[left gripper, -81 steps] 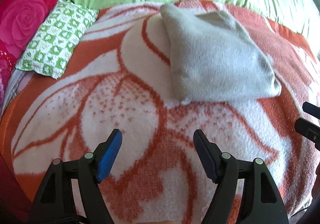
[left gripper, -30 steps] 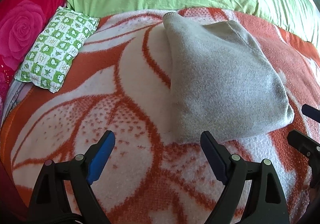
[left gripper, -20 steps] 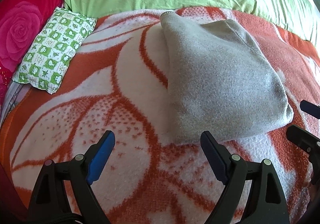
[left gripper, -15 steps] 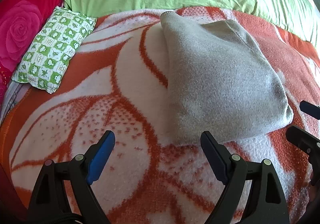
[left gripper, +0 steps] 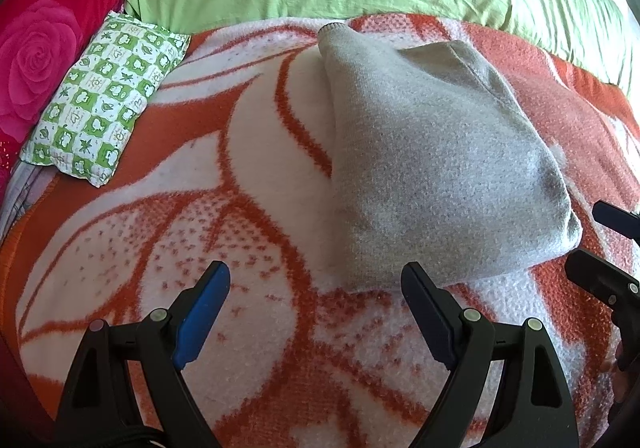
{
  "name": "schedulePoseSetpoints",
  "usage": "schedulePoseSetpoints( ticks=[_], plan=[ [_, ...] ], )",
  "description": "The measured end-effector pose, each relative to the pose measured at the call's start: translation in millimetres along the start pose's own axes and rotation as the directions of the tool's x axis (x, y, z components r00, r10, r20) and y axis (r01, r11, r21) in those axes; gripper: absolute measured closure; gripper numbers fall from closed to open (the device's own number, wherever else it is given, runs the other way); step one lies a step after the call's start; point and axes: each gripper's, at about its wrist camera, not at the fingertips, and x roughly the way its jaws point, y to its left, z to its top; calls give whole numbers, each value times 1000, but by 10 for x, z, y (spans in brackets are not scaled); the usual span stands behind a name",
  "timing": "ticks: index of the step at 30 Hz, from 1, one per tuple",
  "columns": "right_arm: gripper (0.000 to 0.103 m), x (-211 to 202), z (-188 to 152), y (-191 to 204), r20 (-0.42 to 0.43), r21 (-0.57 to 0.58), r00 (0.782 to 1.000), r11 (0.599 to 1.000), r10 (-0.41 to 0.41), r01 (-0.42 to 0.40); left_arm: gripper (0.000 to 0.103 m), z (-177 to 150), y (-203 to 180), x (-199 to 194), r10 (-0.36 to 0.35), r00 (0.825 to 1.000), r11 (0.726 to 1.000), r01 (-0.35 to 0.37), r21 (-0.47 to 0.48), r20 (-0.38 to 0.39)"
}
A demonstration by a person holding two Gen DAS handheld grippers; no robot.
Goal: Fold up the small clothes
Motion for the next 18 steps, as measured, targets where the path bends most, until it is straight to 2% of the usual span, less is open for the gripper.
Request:
schedulePoseSetpoints(
  ticks=[18],
  plan=[
    [1,-60,33,-38,8,46,1000,999,12,-12,15,35,9,-11,-5,1000,1000,5,-3,-4]
  ],
)
